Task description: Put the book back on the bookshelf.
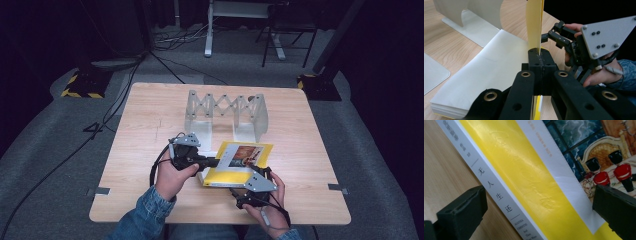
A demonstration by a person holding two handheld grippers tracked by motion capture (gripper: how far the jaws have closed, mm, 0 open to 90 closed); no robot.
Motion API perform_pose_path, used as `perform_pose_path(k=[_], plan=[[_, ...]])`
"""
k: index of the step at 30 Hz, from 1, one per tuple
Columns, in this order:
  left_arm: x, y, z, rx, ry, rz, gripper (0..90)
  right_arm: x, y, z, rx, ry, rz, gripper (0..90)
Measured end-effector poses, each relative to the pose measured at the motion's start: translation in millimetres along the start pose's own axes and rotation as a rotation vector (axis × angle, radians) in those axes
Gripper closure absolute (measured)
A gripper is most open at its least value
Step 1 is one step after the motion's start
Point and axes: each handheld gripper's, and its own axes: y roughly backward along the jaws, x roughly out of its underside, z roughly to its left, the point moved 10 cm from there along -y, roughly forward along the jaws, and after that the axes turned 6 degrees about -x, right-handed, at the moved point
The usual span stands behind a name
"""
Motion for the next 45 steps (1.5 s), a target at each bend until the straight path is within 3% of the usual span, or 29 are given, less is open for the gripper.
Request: perform_pose_path(k=[11,17,19,22,28,30,31,35,37,39,42,45], plan=[[2.0,-3.1,4.0,-0.003,0.017,0.006,89.7,1.5,-14.5,-9.5,0.124,0.127,-0.001,0.0],[5.0,-4.4,7.3,-0.008,0.029,0.016,89.6,2.3,-21.1,-12.2,0.152,0.170,0.009,1.9],[7.0,-6.0,9.5,-0.019,0.032,0.024,89.6,3.6,-20.2,-13.2,0.156,0.183,0.024,11.3],[9.0,-7.8,12.4,-0.030,0.042,0.030,89.5,4.9,-19.4,-8.4,0.121,0.221,0.047,24.1],[11.5,-7.5,20.1,-0.081,0.043,0.032,88.7,-0.6,-14.2,4.0,0.128,0.372,0.098,54.0],[10.8,-6.2,23.8,-0.115,0.038,0.020,87.3,-2.8,-12.0,5.8,0.135,0.408,0.113,60.0],[9.8,-4.9,26.0,-0.135,0.044,0.007,84.7,-4.2,-10.7,5.8,0.143,0.429,0.119,62.8],[4.8,2.2,39.7,-0.229,0.046,-0.055,57.8,-7.9,-5.8,6.3,0.163,0.488,0.141,68.3],[2.6,5.7,46.3,-0.261,0.047,-0.094,46.8,-9.4,-3.7,7.6,0.153,0.495,0.144,71.9],[1.9,8.3,49.6,-0.273,0.057,-0.113,42.5,-9.6,-3.5,10.4,0.128,0.476,0.143,73.9],[3.1,13.8,55.9,-0.306,0.064,-0.127,39.2,-12.1,-2.0,12.8,0.124,0.488,0.149,74.8],[3.4,20.8,63.1,-0.341,0.070,-0.149,36.8,-17.2,2.8,12.9,0.120,0.466,0.136,75.4]])
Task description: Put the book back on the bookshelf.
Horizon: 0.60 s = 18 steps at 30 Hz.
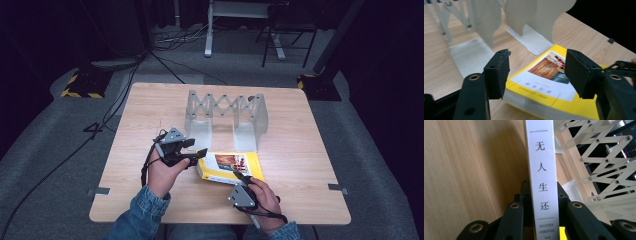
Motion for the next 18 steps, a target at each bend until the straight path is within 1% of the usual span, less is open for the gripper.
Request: perform_pose_path(k=[1,2,3,5,8,10,11,15,17,18], plan=[[0.0,1.5,2.4,-0.007,0.001,-0.003,36.5,-2.1,3.2,-1.8,-0.002,-0.011,-0.008,75.5],[0.2,4.0,7.6,-0.027,0.001,-0.009,36.5,-3.4,5.2,-2.9,-0.007,-0.019,-0.013,75.6],[0.3,5.2,10.9,-0.041,-0.002,-0.012,36.4,-5.9,9.6,-5.6,-0.015,-0.043,-0.025,75.7],[1.5,8.6,19.8,-0.075,0.000,-0.017,36.2,-9.1,15.1,-9.2,-0.019,-0.066,-0.039,75.8],[7.5,12.7,33.4,-0.124,-0.016,-0.004,35.9,-15.4,25.6,-16.7,-0.023,-0.106,-0.067,75.9],[12.6,13.7,40.9,-0.141,-0.007,0.003,35.8,-19.6,33.3,-22.1,-0.023,-0.130,-0.087,75.9],[15.4,14.6,44.2,-0.143,0.000,0.008,35.8,-21.6,36.9,-25.1,-0.020,-0.135,-0.097,75.9],[27.1,16.9,58.2,-0.179,0.014,0.035,35.5,-27.8,49.6,-34.3,-0.010,-0.149,-0.134,75.9],[34.3,18.4,64.9,-0.200,0.011,0.055,35.3,-30.1,54.6,-36.7,-0.016,-0.159,-0.149,75.9],[37.7,18.8,68.0,-0.207,0.009,0.062,35.2,-30.9,55.7,-37.7,-0.013,-0.156,-0.155,76.0]])
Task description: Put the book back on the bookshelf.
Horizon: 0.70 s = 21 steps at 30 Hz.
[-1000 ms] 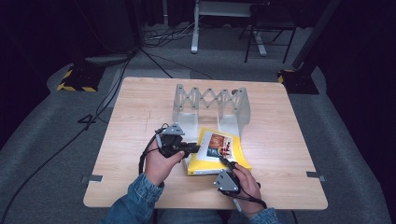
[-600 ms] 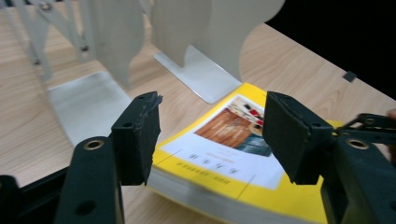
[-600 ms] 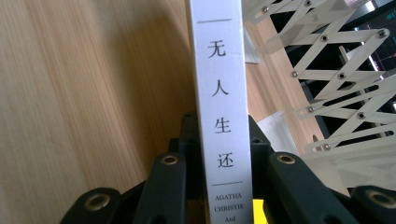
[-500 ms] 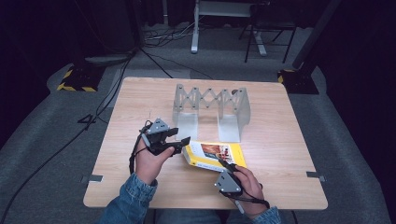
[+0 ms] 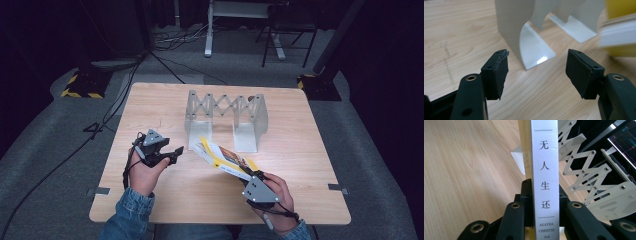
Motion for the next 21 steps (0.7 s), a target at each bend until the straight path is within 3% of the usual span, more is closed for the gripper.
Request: perform_pose_path(k=[6,10,16,21], plan=[[22.7,-0.7,16.1,-0.032,0.021,0.069,34.7,-6.3,6.0,-4.4,0.002,-0.002,-0.020,75.9],[36.8,-1.6,25.7,-0.084,-0.011,0.144,32.9,-11.8,11.0,-9.3,0.001,-0.018,-0.040,75.9],[54.6,-4.3,34.5,-0.082,0.004,0.176,32.4,-18.0,18.1,-22.3,0.011,-0.060,-0.072,75.9],[63.0,-5.5,42.5,-0.090,-0.002,0.174,30.0,-19.6,23.5,-45.6,0.052,-0.134,-0.101,75.9]])
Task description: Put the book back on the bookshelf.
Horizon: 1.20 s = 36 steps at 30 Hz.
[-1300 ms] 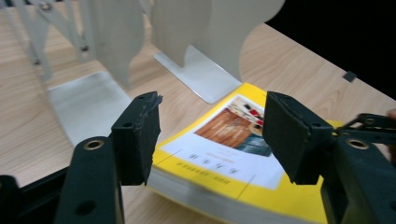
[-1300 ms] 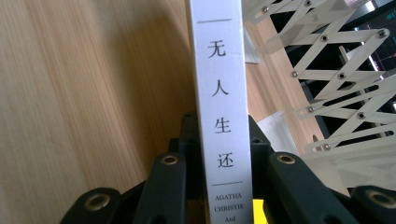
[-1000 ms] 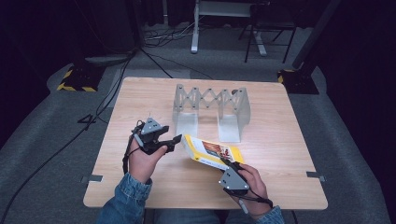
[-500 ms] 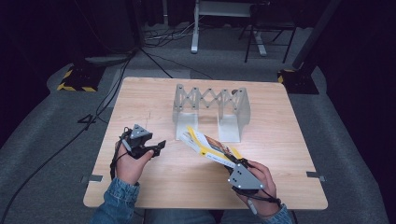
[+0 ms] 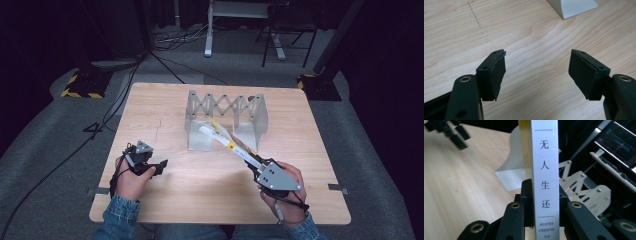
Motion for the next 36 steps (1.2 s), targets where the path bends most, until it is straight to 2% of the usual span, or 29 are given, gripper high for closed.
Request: perform_pose_path(k=[6,14,16,22,25,31,36], plan=[[8.2,-6.0,8.3,-0.013,-0.017,0.006,28.1,-6.3,-2.5,-32.3,0.068,-0.079,-0.027,75.9],[16.5,-13.6,17.2,-0.032,-0.015,0.026,26.3,-10.5,-8.3,-61.0,0.124,-0.155,-0.043,75.9],[17.5,-15.4,19.0,-0.034,-0.024,0.028,25.5,-12.6,-9.3,-66.5,0.135,-0.173,-0.053,75.9],[18.6,-18.0,25.5,-0.055,-0.010,0.012,25.3,-18.0,-12.7,-78.3,0.175,-0.213,-0.070,75.9],[18.7,-19.5,28.8,-0.063,-0.031,-0.002,23.9,-18.8,-16.8,-83.7,0.196,-0.249,-0.079,75.9],[18.6,-20.3,28.9,-0.051,-0.031,0.003,20.9,-18.5,-26.5,-97.7,0.239,-0.320,-0.102,75.9],[18.4,-21.2,28.2,-0.040,-0.040,0.006,18.2,-19.4,-37.4,-109.2,0.253,-0.370,-0.128,75.9]])
